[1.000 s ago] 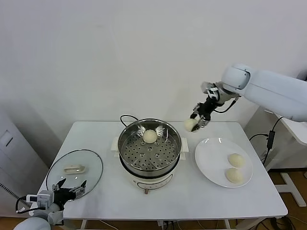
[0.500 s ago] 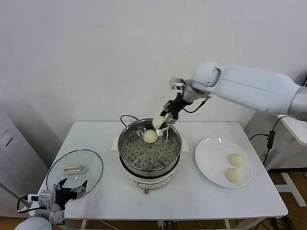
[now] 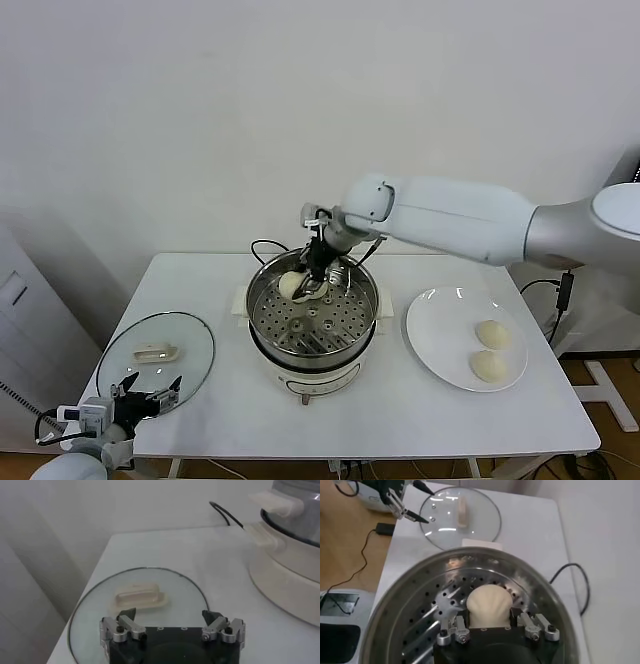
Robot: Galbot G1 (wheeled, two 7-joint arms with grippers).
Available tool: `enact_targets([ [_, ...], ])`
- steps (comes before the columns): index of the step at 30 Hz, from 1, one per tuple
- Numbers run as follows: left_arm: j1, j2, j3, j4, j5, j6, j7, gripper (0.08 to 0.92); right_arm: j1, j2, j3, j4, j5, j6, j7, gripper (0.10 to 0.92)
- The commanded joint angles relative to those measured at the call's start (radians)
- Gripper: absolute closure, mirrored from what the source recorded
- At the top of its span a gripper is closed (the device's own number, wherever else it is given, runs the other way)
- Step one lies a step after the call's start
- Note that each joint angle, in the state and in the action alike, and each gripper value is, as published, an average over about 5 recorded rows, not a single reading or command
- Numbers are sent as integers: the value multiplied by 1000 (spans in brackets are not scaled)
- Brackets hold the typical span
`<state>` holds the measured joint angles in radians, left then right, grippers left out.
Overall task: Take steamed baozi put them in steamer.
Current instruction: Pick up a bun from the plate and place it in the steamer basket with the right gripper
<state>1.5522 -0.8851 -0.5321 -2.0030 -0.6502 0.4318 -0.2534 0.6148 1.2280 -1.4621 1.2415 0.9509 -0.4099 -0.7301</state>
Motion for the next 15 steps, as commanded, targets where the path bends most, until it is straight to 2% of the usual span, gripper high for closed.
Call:
enact_targets([
  [1,0,0,0,-1,0,-1,0,177,-61,40,3,-6,-29,-15,46,533],
  [11,2,0,-2,1,-3,-5,1,177,-95,44,13,-23,-62,-8,67,533],
  [15,2,0,-2,0,-3,-5,1,177,-107,53,23,-32,-61,-1,75,496],
])
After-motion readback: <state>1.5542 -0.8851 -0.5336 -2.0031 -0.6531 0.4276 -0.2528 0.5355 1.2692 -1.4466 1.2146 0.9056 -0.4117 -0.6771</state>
